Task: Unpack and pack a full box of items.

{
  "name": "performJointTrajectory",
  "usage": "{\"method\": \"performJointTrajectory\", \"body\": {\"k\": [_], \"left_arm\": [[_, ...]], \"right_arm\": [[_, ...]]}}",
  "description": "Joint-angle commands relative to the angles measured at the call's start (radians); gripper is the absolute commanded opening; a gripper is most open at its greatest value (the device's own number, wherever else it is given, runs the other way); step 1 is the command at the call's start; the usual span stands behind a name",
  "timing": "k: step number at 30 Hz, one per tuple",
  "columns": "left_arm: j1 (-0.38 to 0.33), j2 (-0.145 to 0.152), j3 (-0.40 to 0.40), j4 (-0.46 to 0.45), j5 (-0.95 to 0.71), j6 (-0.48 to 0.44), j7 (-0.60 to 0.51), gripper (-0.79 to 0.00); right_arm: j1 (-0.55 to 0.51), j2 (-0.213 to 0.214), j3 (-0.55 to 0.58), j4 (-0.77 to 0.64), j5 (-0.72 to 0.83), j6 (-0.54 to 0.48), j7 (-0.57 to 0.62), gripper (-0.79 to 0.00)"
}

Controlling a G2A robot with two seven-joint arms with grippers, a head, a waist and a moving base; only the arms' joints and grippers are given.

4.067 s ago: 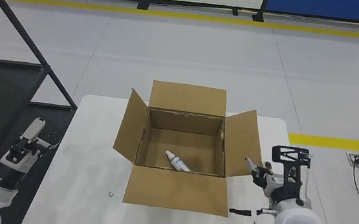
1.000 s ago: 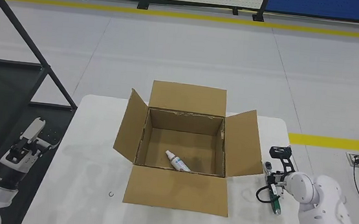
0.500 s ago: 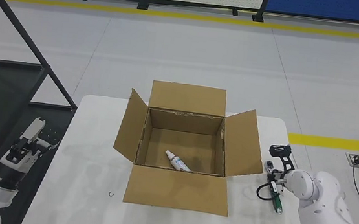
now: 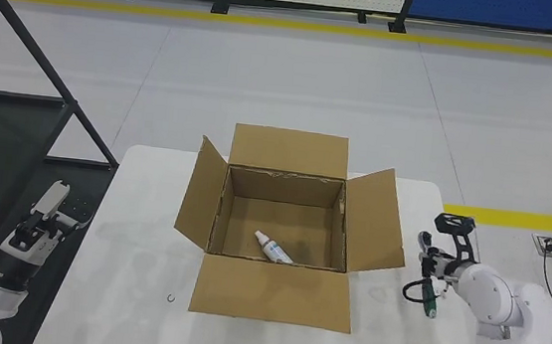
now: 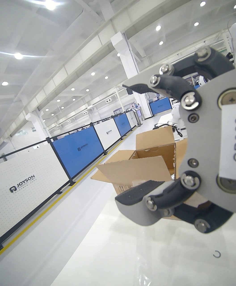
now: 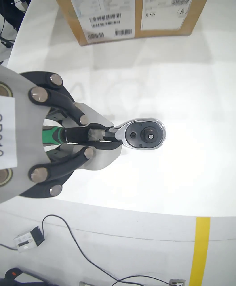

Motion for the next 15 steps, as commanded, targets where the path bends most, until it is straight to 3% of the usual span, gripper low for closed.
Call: {"method": "performJointTrajectory", "body": {"k": [1, 10, 15], "left_arm": [[0.0, 0.0, 0.0, 0.0, 0.0, 0.0, 0.0, 0.0], [0.0, 0.0, 0.0, 0.0, 0.0, 0.0, 0.0, 0.0], [0.0, 0.0, 0.0, 0.0, 0.0, 0.0, 0.0, 0.0]], "right_arm": [[-0.025, 0.002, 0.014, -0.075, 0.017, 0.014, 0.0, -0.785], [-0.102, -0.003, 0.028, -0.438, 0.031, 0.225, -0.025, -0.785], [-0.119, -0.005, -0.012, -0.598, 0.0, 0.283, -0.037, -0.785]]}}
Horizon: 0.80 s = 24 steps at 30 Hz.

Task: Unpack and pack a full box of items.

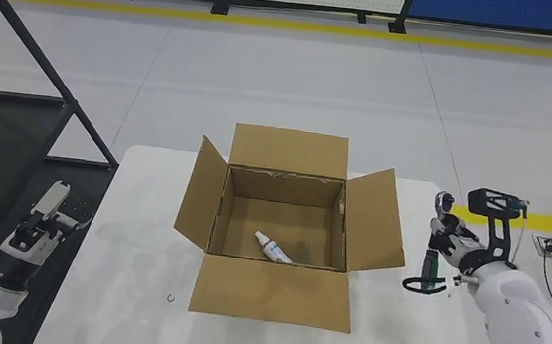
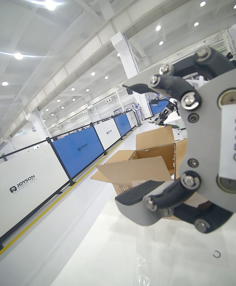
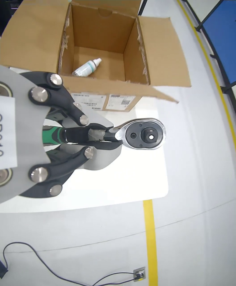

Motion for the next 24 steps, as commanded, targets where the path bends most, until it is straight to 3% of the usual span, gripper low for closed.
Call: {"method": "performJointTrajectory", "body": {"k": [1, 5, 11, 17, 24], "left_arm": [[0.0, 0.0, 0.0, 0.0, 0.0, 0.0, 0.0, 0.0], [0.0, 0.0, 0.0, 0.0, 0.0, 0.0, 0.0, 0.0], [0.0, 0.0, 0.0, 0.0, 0.0, 0.0, 0.0, 0.0], [0.0, 0.0, 0.0, 0.0, 0.0, 0.0, 0.0, 0.0], [0.0, 0.0, 0.0, 0.0, 0.0, 0.0, 0.0, 0.0]], "right_arm": [[-0.001, -0.001, -0.026, -0.064, -0.017, 0.011, -0.002, -0.785], [0.023, -0.002, -0.128, -0.143, -0.079, 0.006, 0.041, -0.785], [0.173, -0.019, -0.392, -0.096, -0.257, 0.023, 0.119, -0.785], [0.413, -0.071, -0.671, 0.091, -0.349, 0.057, 0.196, -0.785], [0.696, -0.177, -0.927, 0.433, -0.291, 0.082, 0.223, -0.785]]}}
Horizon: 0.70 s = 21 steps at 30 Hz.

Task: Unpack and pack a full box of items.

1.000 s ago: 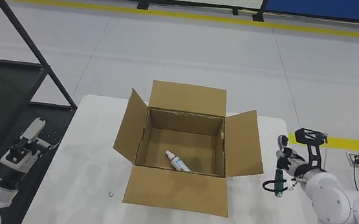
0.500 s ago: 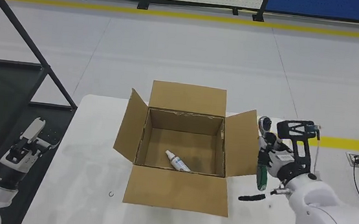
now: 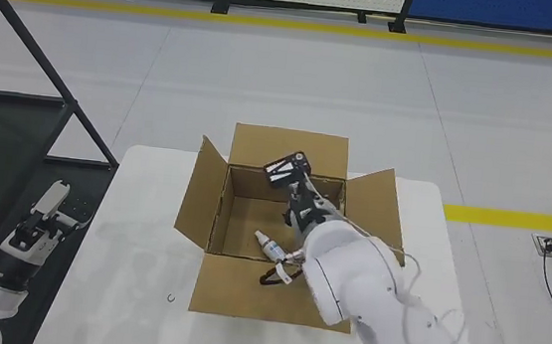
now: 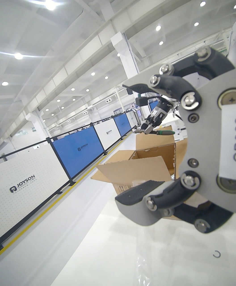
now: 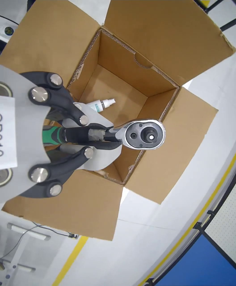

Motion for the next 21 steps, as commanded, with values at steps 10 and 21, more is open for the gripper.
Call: {"method": "performJointTrajectory", "body": {"k": [10, 21], "left_arm": [[0.0, 0.0, 0.0, 0.0, 0.0, 0.0, 0.0, 0.0], [0.0, 0.0, 0.0, 0.0, 0.0, 0.0, 0.0, 0.0]], "right_arm": [[0.316, -0.202, -0.252, 0.662, 0.223, -0.157, -0.041, -0.785], [0.391, -0.359, -0.339, 1.118, 0.327, -0.344, -0.162, -0.785]]}}
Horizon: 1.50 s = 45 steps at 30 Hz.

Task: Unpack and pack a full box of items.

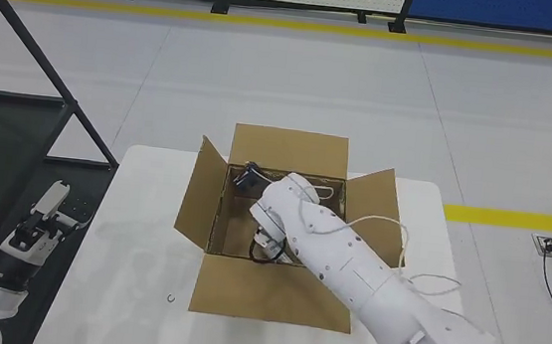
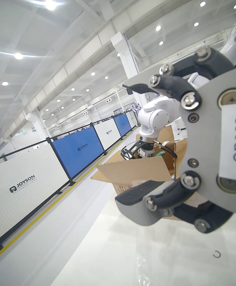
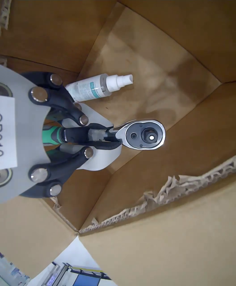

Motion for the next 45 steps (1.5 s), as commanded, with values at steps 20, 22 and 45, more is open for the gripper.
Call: {"method": "performJointTrajectory", "body": {"k": [20, 22, 45], "left_arm": [[0.0, 0.0, 0.0, 0.0, 0.0, 0.0, 0.0, 0.0], [0.0, 0.0, 0.0, 0.0, 0.0, 0.0, 0.0, 0.0], [0.0, 0.0, 0.0, 0.0, 0.0, 0.0, 0.0, 0.0]], "right_arm": [[0.011, -0.176, -0.018, 0.42, 0.049, -0.142, -0.184, -0.662], [0.013, -0.183, -0.013, 0.441, 0.055, -0.15, -0.192, -0.563], [0.023, -0.158, 0.044, 0.42, 0.048, -0.161, -0.426, -0.4]]}}
